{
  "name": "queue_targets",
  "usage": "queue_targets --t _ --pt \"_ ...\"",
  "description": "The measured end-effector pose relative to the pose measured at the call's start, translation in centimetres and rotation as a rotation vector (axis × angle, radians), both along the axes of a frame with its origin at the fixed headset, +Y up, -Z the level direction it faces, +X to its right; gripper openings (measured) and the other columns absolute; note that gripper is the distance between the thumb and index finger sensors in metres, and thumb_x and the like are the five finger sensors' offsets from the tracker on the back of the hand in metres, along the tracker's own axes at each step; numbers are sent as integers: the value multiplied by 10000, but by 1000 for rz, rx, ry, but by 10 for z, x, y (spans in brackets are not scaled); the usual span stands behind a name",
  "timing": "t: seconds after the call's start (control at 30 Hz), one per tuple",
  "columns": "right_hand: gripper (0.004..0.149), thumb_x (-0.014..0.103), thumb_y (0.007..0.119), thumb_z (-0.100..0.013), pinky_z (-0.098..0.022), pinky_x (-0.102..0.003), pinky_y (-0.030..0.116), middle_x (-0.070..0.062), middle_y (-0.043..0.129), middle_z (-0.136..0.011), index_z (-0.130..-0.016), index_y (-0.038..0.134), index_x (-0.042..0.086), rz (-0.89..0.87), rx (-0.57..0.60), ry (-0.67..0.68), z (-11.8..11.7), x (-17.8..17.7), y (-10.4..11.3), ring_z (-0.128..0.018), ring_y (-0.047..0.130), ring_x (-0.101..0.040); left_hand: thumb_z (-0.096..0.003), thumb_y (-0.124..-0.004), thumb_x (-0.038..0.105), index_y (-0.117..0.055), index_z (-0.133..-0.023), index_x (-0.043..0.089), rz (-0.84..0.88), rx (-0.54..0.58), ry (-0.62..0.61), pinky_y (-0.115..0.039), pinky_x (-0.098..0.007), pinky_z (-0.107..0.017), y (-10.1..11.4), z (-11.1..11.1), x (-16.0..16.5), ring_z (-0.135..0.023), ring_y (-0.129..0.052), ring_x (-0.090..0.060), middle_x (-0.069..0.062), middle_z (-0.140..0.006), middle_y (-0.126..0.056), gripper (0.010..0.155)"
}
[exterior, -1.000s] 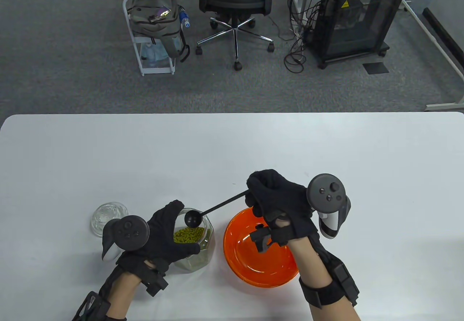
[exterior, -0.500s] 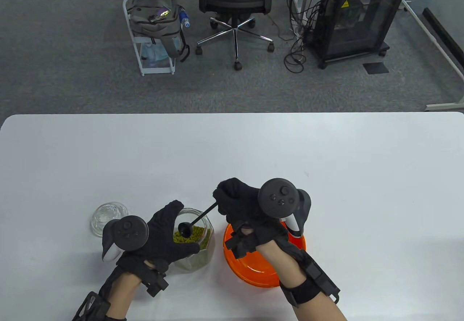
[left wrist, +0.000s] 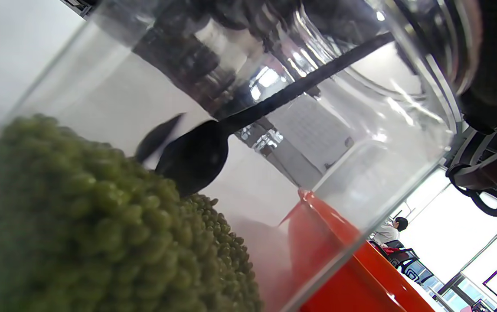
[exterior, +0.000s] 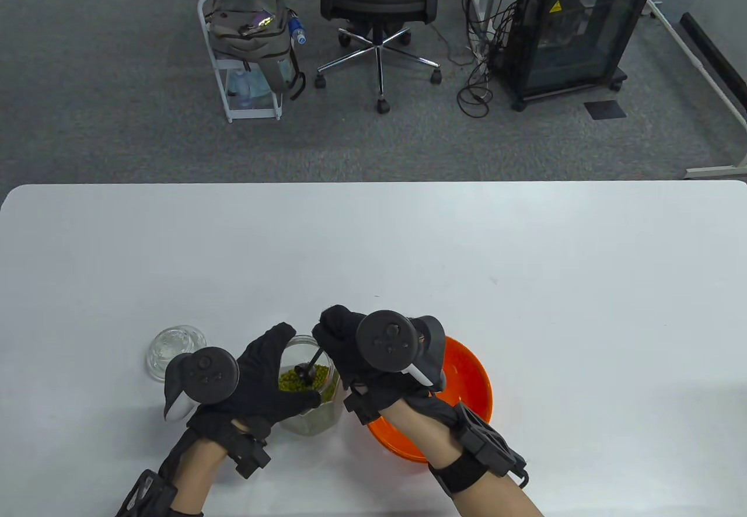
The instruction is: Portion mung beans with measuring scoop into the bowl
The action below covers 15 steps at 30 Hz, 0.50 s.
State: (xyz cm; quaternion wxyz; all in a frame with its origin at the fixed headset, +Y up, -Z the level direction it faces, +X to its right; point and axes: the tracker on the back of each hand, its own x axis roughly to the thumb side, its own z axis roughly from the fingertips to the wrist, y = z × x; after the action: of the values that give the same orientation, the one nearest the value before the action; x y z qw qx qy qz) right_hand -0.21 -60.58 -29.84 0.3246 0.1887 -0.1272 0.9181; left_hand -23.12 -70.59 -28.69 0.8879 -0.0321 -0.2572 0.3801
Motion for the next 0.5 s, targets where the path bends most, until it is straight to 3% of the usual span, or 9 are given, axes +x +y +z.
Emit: queue_targets --t 0.2,0.5 --pt "386 372 925 -435 -163 -321 951 -99 1113 -404 -712 939 102 -1 -117 41 -9 2 -7 -134 1097 -162 -405 -872 820 -291 -1096 4 2 -1 -2 -486 -761 -722 0 0 0 -1043 -532 -602 -297 -1156 -404 1217" --pt "384 354 907 -446 -142 -322 954 -109 1116 -385 -713 939 79 -221 -339 78 -25 21 -27 -112 1096 -161 -405 -870 823 -290 -1096 6 1 -1 -2 -487 -761 -723 0 0 0 -1043 -532 -602 -297 -1157 -402 1218"
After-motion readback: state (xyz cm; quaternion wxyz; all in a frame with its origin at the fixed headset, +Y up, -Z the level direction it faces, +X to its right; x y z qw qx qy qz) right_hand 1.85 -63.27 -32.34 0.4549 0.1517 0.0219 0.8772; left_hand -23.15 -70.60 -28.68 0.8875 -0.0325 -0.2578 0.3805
